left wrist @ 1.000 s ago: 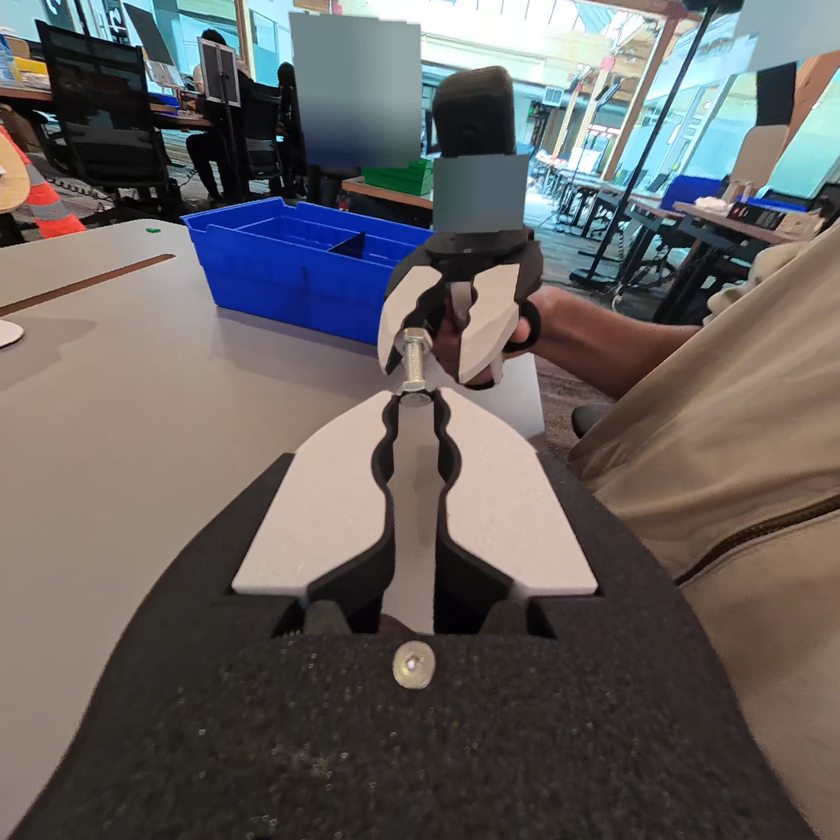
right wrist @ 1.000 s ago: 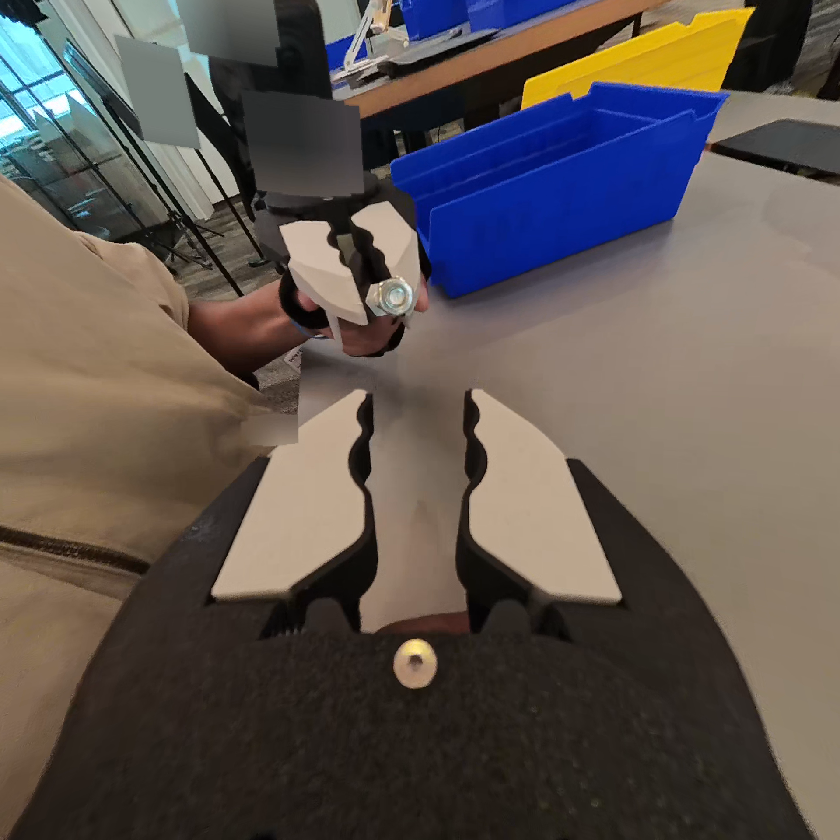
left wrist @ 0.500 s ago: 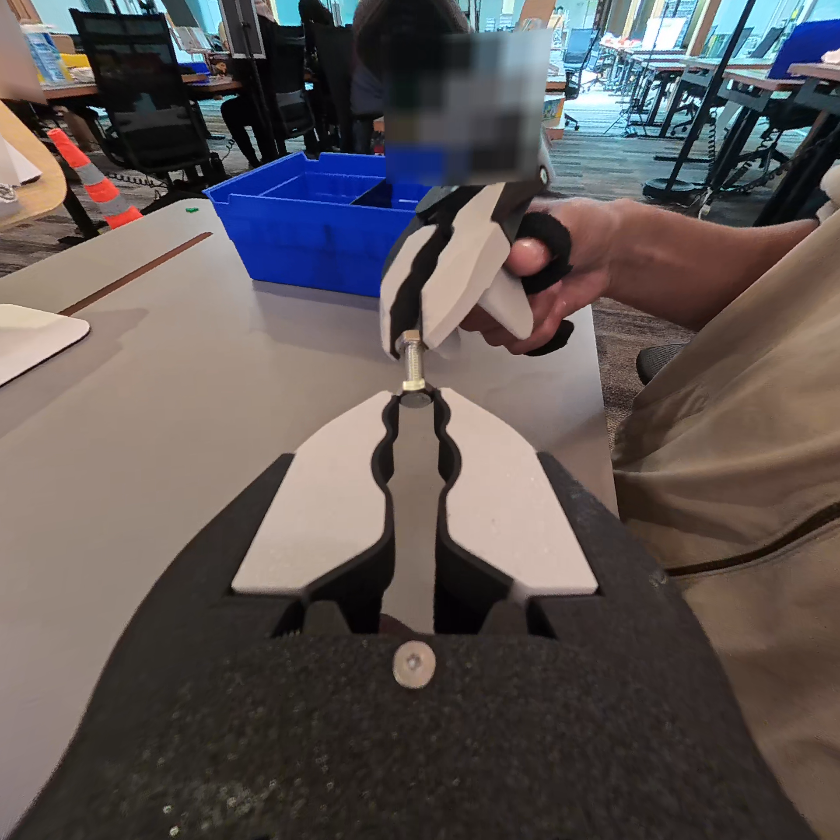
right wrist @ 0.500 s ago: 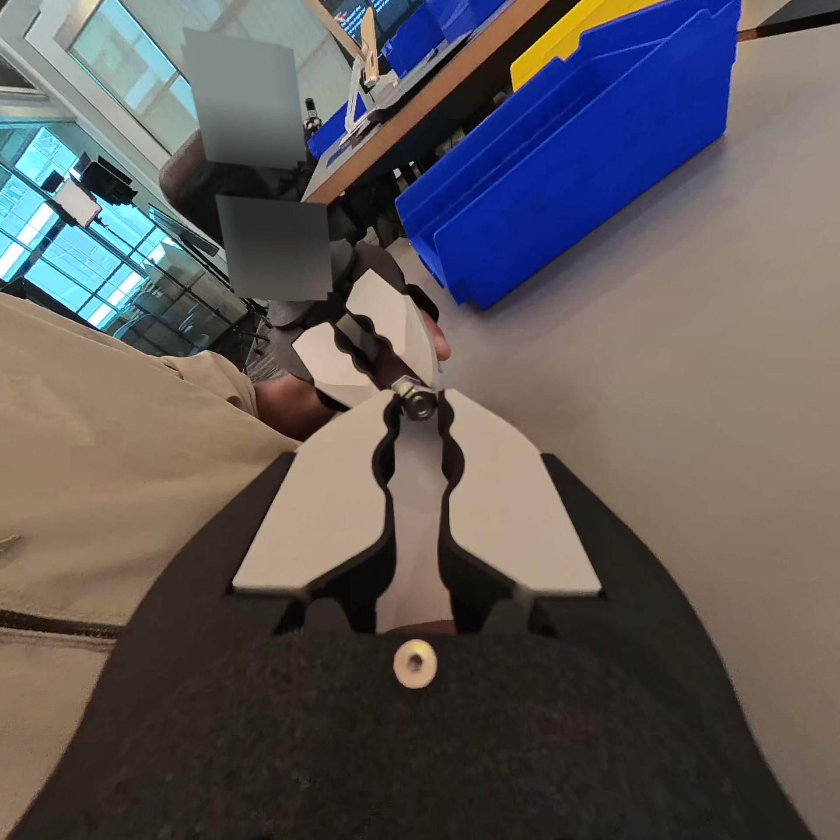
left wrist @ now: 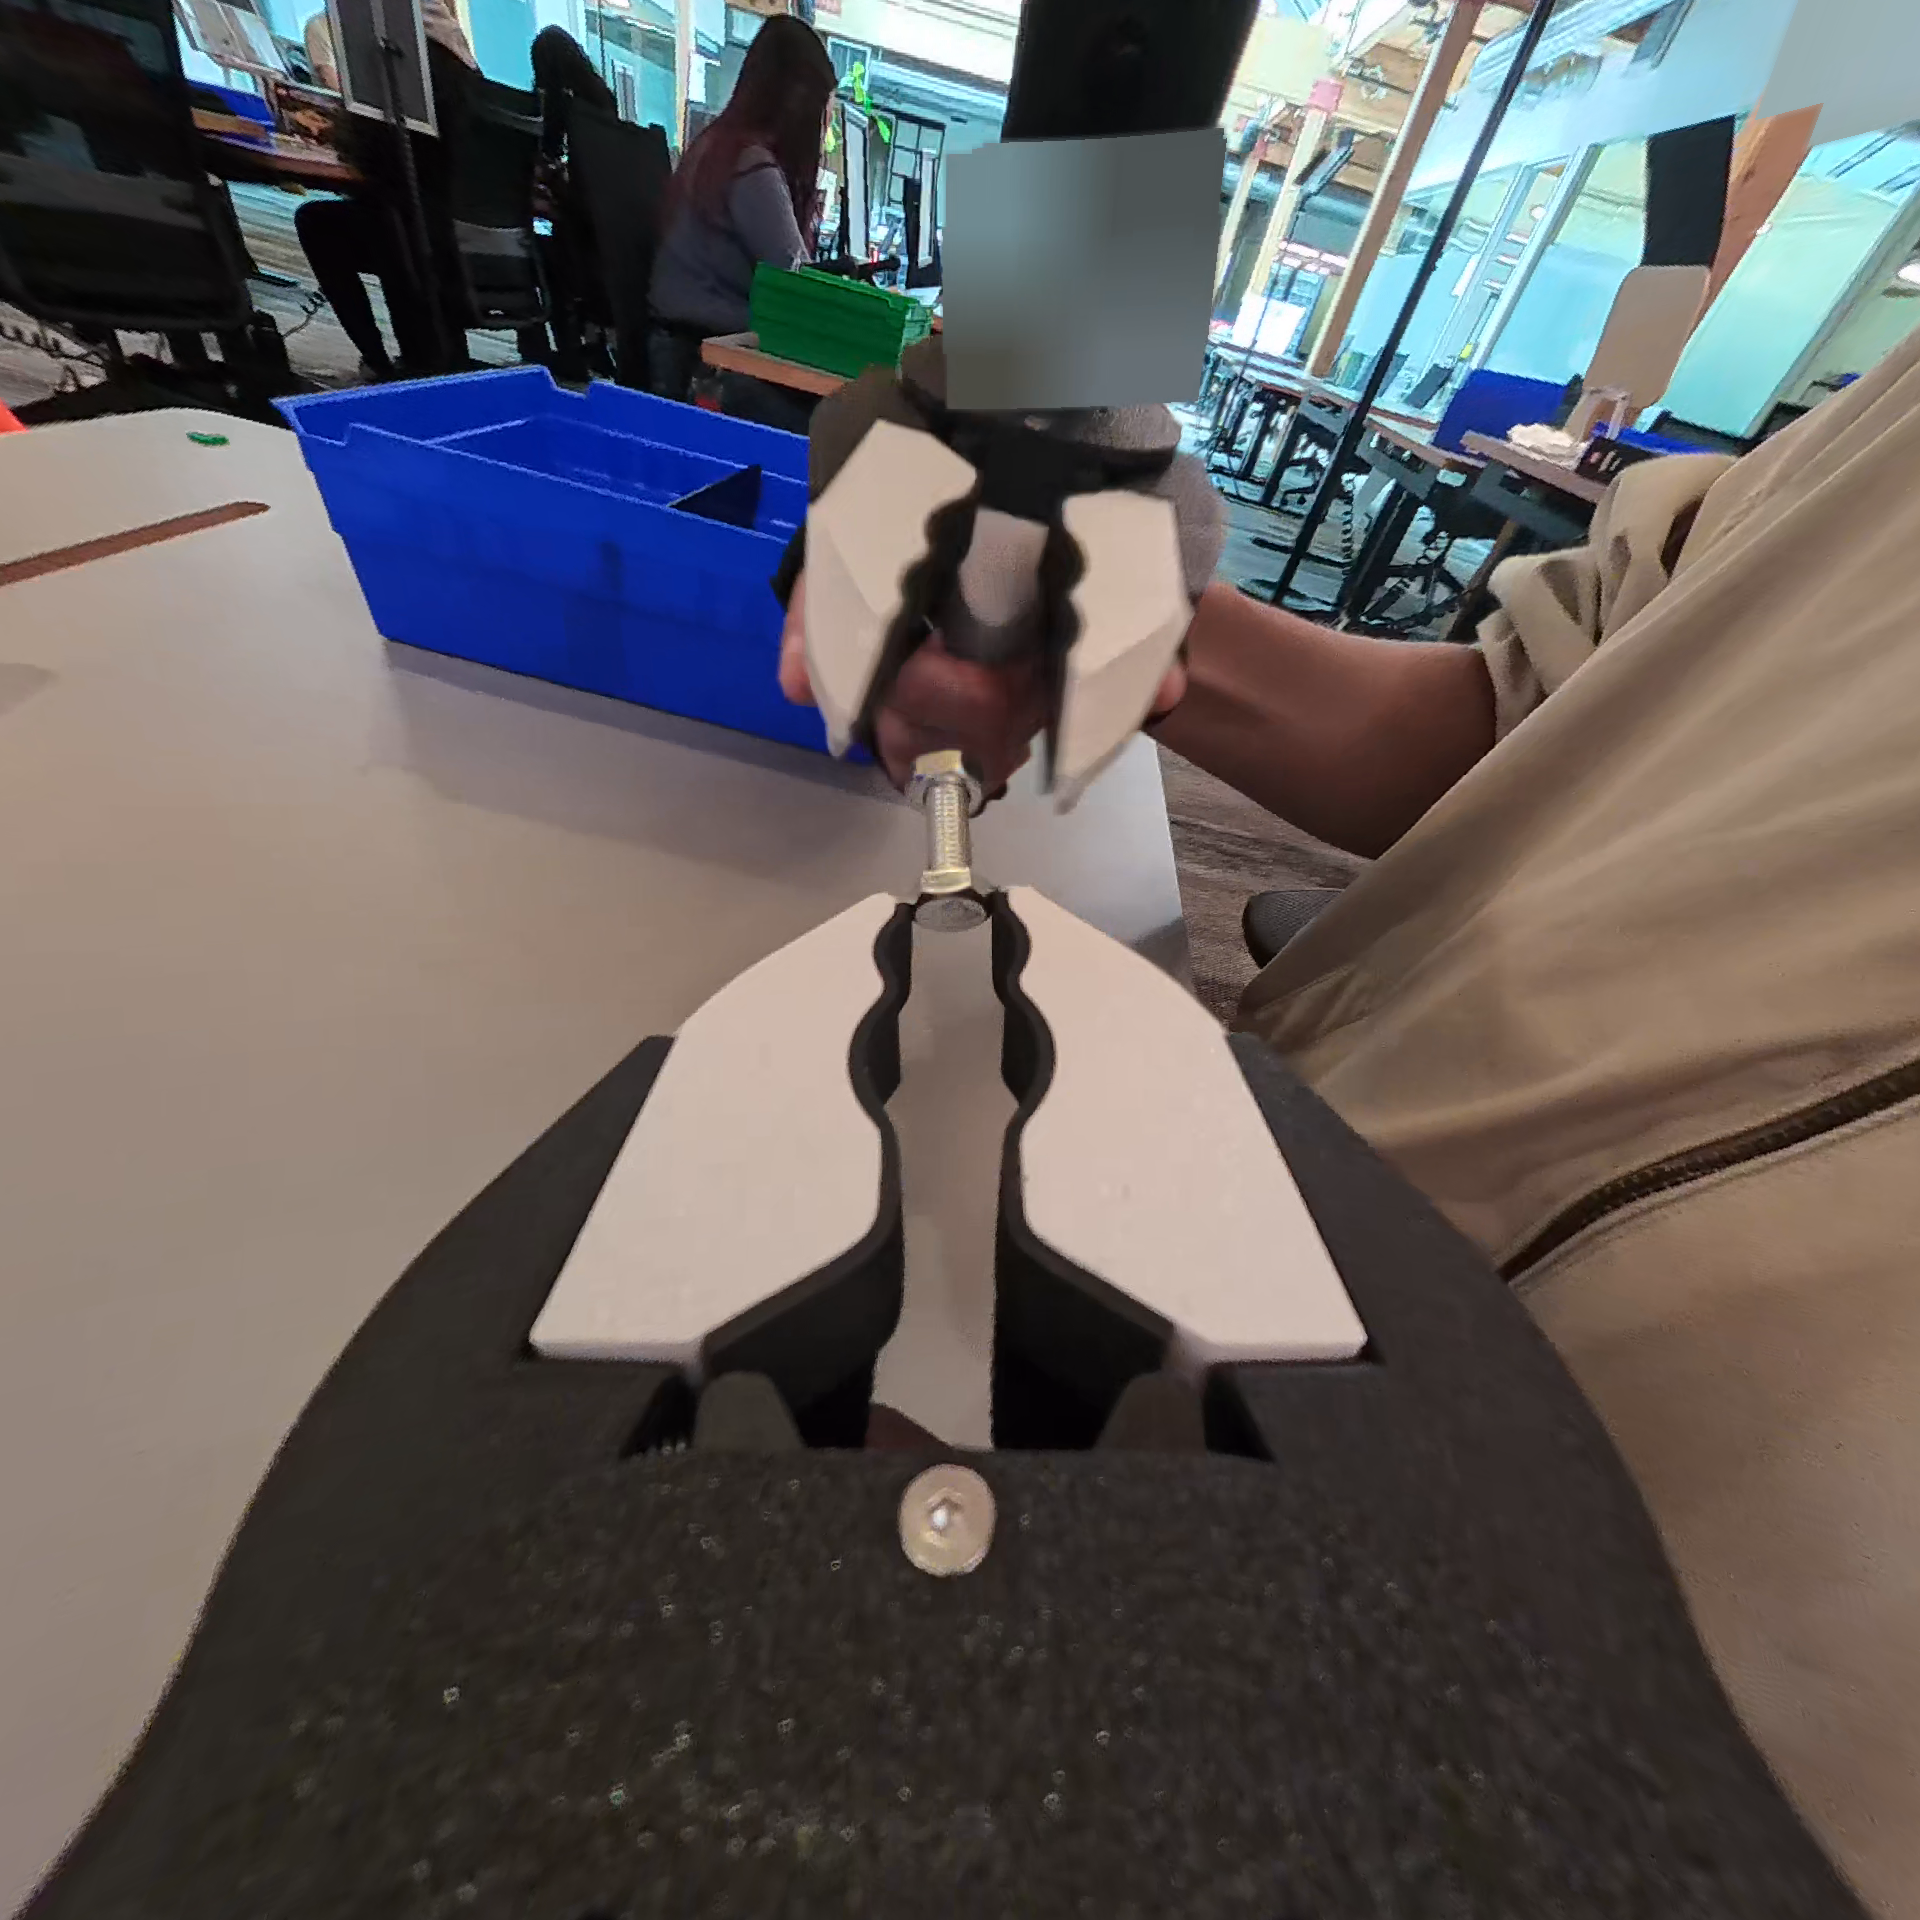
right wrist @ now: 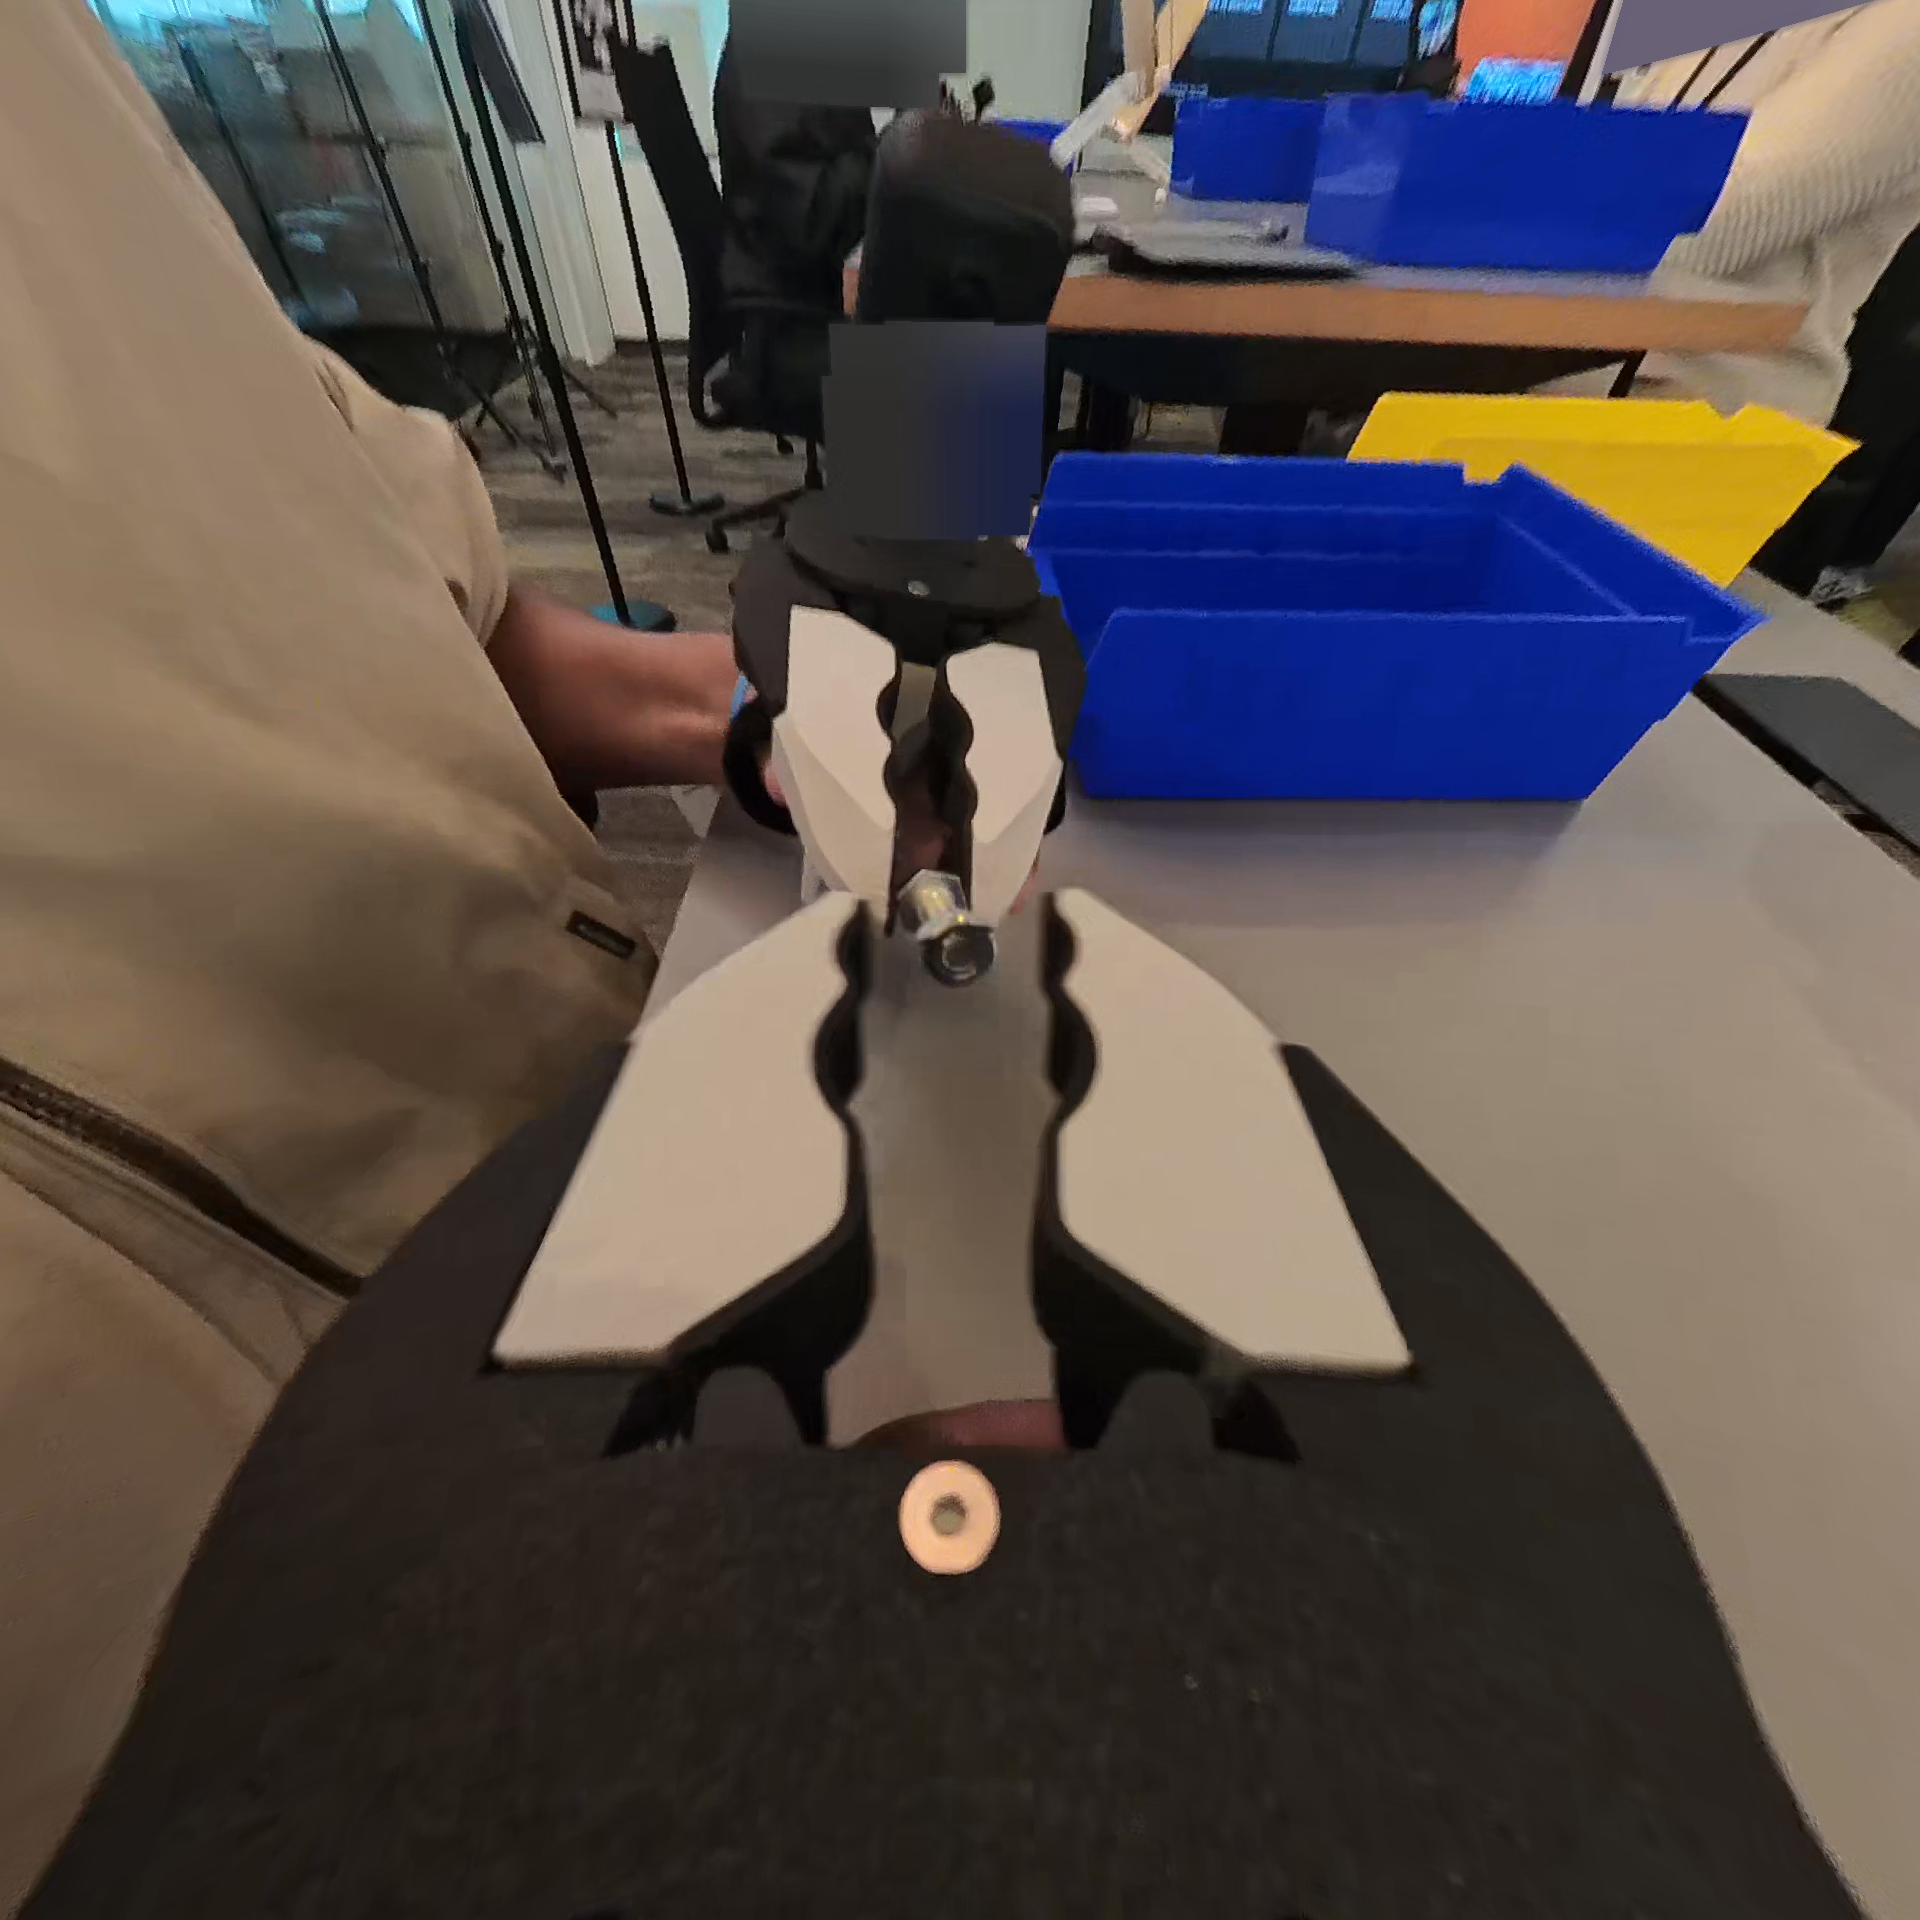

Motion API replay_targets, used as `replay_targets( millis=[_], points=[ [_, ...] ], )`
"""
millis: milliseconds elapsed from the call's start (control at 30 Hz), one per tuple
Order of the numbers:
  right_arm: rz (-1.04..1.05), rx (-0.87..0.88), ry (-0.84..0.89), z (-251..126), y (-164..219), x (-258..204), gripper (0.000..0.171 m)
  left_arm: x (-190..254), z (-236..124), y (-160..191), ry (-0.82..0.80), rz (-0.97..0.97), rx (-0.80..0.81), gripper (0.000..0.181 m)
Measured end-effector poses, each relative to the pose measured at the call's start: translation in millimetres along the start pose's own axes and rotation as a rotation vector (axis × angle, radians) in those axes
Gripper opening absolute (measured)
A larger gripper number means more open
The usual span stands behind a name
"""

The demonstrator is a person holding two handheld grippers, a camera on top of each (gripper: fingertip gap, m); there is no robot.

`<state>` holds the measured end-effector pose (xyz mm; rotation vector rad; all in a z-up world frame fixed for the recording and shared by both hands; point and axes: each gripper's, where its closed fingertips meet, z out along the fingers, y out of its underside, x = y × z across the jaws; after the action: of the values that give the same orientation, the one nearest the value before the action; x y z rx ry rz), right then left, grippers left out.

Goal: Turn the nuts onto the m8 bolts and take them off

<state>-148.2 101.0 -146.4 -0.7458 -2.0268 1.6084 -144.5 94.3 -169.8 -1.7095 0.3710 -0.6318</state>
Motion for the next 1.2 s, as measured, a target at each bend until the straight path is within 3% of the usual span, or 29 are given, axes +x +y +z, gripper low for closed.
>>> replay_targets(
  millis=[67, 100, 400, 633, 667, 867, 1200],
  points=[
    [0.102, 0.024, 0.004, -2.2, -1.2, 2.0, 0.057, -3.6, -0.9, -0.1, -0.037, 0.029, -0.006, 0.015],
    [0.167, 0.022, 0.008, -2.0, 2.5, 3.2, 0.059, -3.5, -2.0, -0.7, -0.036, 0.031, -0.004, 0.015],
    [0.991, 0.289, 0.111, -2.4, 25.2, 14.6, 0.034, -17.0, -5.8, 5.5, -0.179, 0.173, -0.068, 0.014],
    [1.097, 0.279, 0.077, 12.1, 28.5, 6.9, 0.024, -13.9, 2.1, 16.4, -0.205, 0.257, -0.141, 0.015],
    [1.097, 0.287, 0.074, 12.3, 27.0, 7.6, 0.016, -13.5, 2.8, 17.0, -0.212, 0.269, -0.145, 0.015],
    [0.911, 0.220, 0.080, 11.8, 18.9, 4.6, 0.016, -9.0, 2.4, 13.1, -0.161, 0.193, -0.101, 0.015],
    [0.211, 0.051, -0.074, 6.5, 4.4, -13.7, 0.016, 13.4, -0.4, -1.6, 0.055, -0.003, 0.030, 0.015]
  ],
)
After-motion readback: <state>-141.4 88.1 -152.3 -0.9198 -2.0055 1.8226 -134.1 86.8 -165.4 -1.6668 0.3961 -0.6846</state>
